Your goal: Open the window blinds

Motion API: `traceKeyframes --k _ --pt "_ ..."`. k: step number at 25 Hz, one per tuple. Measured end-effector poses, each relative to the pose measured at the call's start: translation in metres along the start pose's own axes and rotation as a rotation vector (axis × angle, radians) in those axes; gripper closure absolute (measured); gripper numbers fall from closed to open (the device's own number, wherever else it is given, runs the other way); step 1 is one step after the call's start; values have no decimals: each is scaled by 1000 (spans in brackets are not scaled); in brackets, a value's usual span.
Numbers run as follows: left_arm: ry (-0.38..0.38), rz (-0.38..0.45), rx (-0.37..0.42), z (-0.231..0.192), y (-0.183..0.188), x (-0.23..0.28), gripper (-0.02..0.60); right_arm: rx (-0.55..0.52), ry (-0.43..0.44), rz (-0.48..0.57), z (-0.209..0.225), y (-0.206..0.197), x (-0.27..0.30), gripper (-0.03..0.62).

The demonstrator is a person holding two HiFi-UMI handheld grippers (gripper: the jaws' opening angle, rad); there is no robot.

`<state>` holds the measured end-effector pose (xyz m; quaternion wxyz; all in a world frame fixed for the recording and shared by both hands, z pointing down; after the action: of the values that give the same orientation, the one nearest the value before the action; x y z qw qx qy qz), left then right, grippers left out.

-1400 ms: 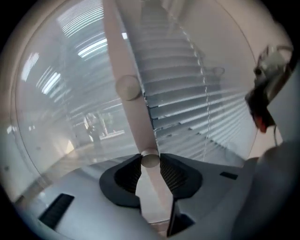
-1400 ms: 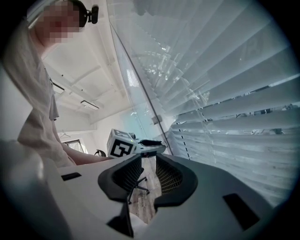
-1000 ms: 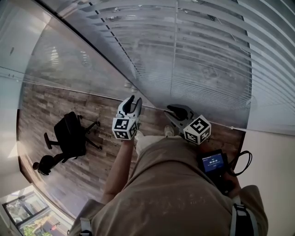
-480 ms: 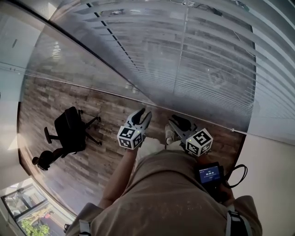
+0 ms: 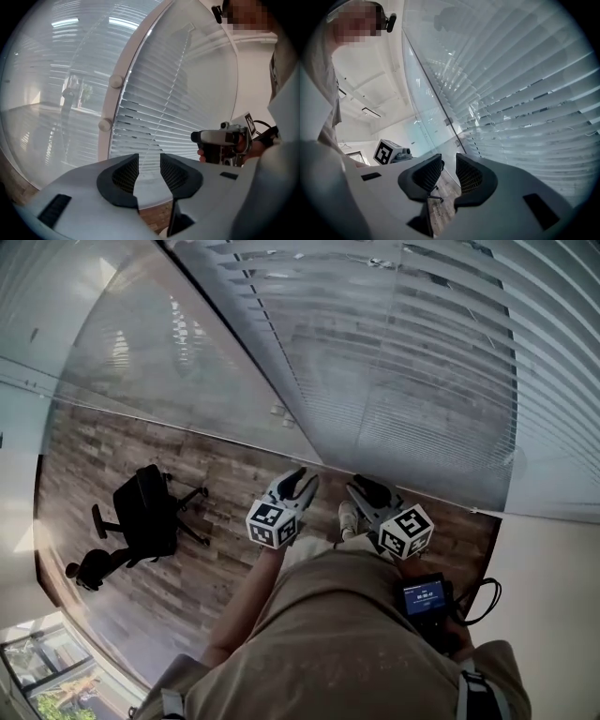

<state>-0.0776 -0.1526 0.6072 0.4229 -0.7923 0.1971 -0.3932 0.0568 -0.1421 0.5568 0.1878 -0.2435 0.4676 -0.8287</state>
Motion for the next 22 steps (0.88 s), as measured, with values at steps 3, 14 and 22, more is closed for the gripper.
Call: traceKeyframes --k 3,14,22 --pt "-15 32 13 4 -3 -37 445 -38 -8 7 -38 -1 2 491" --pt "-11 81 -21 0 -79 -187 445 -105 12 -39 -191 -64 16 491" --pt "-49 114 -52 16 -134 -258 445 -119 -20 -86 -272 -120 -10 491"
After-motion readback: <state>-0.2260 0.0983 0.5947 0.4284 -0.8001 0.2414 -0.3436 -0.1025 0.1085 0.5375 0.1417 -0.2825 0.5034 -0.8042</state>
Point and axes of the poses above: the fingertips, and each gripper's own axes: x forward along the fingers, z to its right, y out of its top, the point moved 3 cm from there along -x, backward along the fingers, and after that the axes turned 2 degrees about -z, right-handed, at the moved point
